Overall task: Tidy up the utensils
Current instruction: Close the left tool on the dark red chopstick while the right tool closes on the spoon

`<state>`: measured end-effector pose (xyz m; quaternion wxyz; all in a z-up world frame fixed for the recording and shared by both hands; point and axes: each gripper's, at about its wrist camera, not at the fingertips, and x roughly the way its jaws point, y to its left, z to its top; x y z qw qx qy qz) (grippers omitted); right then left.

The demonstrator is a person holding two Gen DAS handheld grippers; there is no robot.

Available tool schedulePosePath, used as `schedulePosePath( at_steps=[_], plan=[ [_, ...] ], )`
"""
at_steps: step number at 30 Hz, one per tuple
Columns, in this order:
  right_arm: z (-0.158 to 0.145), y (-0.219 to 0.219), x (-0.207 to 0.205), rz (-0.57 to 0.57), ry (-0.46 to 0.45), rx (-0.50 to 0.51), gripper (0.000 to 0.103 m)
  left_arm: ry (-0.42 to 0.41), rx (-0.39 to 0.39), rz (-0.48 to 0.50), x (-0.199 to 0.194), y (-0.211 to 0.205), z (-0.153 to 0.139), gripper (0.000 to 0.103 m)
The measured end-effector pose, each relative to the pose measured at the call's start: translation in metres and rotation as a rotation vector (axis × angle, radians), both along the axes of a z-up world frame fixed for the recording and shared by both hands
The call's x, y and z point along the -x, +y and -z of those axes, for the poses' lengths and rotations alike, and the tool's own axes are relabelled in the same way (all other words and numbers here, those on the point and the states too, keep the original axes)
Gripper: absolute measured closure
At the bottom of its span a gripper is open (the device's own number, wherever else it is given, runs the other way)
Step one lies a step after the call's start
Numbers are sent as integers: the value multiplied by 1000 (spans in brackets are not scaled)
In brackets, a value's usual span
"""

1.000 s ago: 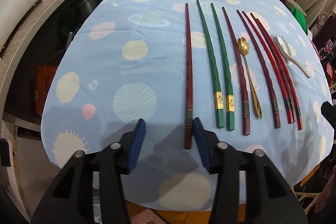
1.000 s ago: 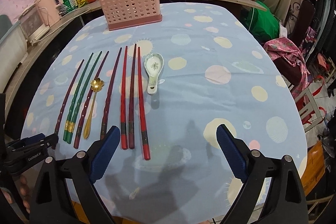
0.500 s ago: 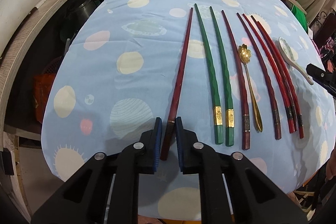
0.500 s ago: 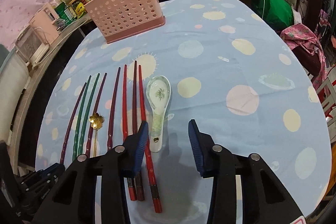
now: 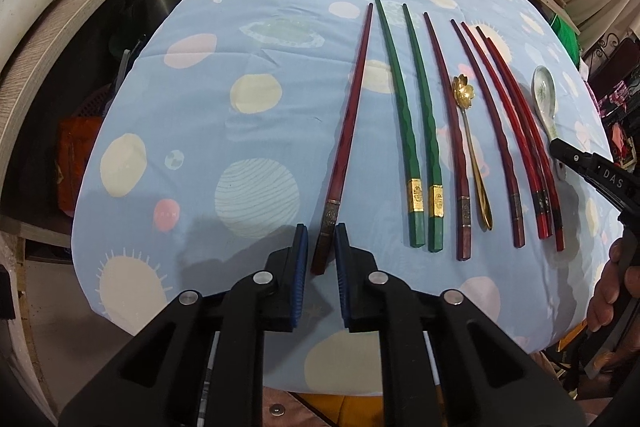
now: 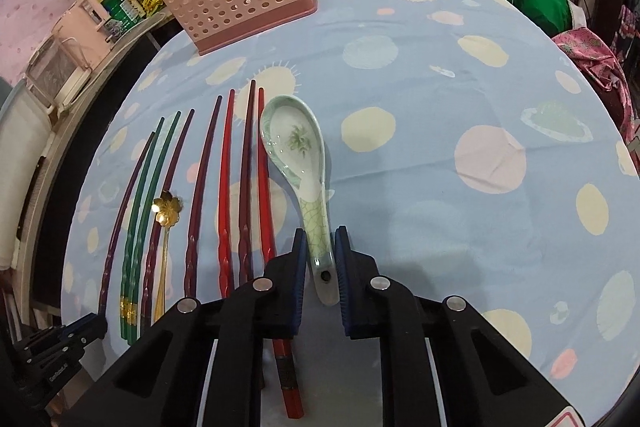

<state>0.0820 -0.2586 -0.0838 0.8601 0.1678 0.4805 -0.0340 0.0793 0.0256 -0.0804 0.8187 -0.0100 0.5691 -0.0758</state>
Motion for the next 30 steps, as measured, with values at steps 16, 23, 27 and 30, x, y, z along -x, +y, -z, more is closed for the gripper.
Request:
schedulePosePath(
  at_steps=[16,23,27,30],
  plan=[
    [-30,-9,26,42,-69,37,98,-78,63,3,4,2,-24,96],
    [-42,-19,32,70,-99,41,98,-156,84,-14,-2,6,-56,96],
    [-40,-24,30,67,-87,35,102,-195,90,-19,-8,5,-72,96],
    [-26,-24,31,55,-53,20,102,-193,86,-15,-11,3,-71,96]
  ],
)
